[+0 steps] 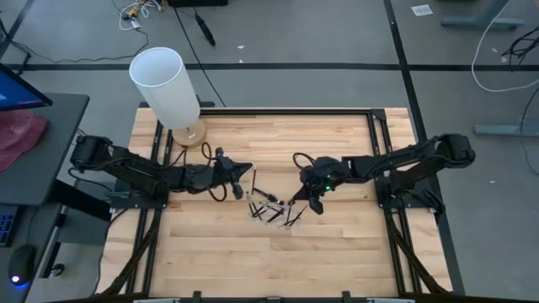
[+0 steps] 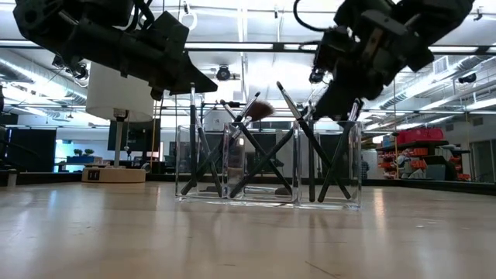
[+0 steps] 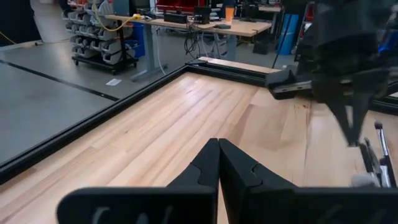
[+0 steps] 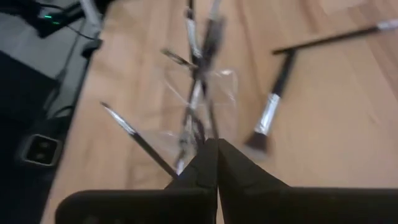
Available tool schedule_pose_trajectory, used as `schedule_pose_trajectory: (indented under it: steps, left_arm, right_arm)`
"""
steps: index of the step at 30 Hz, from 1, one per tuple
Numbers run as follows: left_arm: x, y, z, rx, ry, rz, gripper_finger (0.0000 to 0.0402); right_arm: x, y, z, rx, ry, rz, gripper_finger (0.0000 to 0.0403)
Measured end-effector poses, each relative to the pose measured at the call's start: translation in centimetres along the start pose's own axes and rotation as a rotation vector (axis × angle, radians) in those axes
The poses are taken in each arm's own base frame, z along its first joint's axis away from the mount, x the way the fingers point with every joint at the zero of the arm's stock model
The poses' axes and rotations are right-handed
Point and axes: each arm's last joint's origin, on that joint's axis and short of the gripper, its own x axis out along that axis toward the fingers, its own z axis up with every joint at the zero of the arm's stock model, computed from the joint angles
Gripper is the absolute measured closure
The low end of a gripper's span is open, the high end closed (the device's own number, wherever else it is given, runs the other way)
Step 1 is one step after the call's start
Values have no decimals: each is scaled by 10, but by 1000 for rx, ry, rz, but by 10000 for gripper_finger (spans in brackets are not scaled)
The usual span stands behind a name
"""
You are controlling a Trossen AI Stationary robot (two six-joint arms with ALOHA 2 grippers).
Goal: Put items in baskets/containers
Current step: Put the black brow brush into the transparent organizer, then put the black liner brush into the transparent organizer
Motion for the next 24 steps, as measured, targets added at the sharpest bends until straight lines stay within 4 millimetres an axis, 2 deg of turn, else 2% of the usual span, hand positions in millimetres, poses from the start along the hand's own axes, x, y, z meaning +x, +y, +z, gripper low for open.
schedule_pose_trajectory:
  steps: [5, 11, 16, 24]
  left_arm:
    - [0, 0, 0, 2, 1, 0, 394]
    - [0, 0, 0, 3, 3, 1, 395]
    - [0, 0, -1, 4, 6, 1, 391]
    - [0, 0, 0, -15, 5, 0, 390]
  right_arm:
    - [-2, 7, 10, -49, -10, 76, 401]
    - [-6, 9, 16, -123, -48, 42, 401]
    - [-24, 11, 24, -186, -126, -111, 400]
    - [-70, 12, 34, -196, -304, -463, 400]
